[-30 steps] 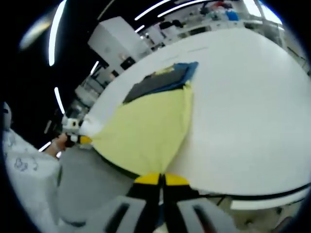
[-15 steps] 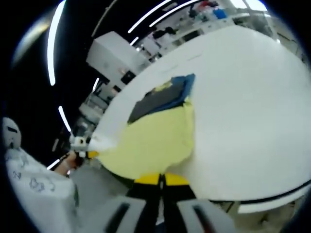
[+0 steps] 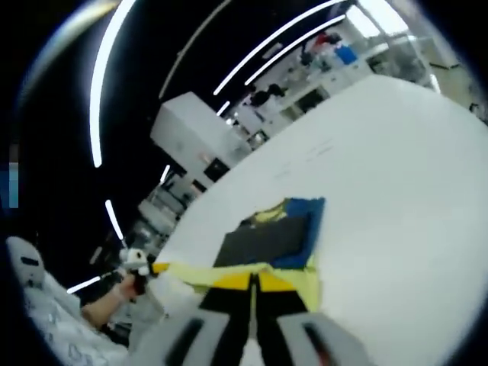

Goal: Fold the garment on the visible template until the final outline fits inside the template.

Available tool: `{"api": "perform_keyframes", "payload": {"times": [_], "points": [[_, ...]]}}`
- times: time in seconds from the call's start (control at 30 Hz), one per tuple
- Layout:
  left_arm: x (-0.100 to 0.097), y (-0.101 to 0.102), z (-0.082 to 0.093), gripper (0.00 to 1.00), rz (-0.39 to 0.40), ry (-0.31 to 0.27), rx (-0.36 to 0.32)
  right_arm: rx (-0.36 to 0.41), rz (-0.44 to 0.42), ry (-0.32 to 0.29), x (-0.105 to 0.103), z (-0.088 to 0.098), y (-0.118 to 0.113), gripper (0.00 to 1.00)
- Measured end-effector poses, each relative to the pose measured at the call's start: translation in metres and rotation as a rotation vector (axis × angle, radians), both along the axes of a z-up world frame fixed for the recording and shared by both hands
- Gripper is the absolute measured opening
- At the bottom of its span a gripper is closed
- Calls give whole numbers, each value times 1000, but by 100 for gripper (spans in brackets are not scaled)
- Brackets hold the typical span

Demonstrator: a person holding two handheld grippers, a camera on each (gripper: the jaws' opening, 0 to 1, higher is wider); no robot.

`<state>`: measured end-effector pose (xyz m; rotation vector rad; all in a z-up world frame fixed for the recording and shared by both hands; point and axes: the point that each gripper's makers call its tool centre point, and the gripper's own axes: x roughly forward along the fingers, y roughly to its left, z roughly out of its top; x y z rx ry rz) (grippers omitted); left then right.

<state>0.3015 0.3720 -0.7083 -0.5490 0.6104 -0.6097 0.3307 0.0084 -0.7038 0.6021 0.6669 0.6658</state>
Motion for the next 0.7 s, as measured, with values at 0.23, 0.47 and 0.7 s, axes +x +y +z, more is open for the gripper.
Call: {"api": "perform_keyframes", "payload": {"times": [0.23,0.47,0.7], "points": [[51,2,-1,0,49,-48,29,-43,-31,-42,48,2,9,0],[91,9,-8,0,103,-51,39,-142,-63,-91,95,-3,10,0],[123,13,-17,0,143,-49,54,-160,-91,-121,134,-5,21,0]]}}
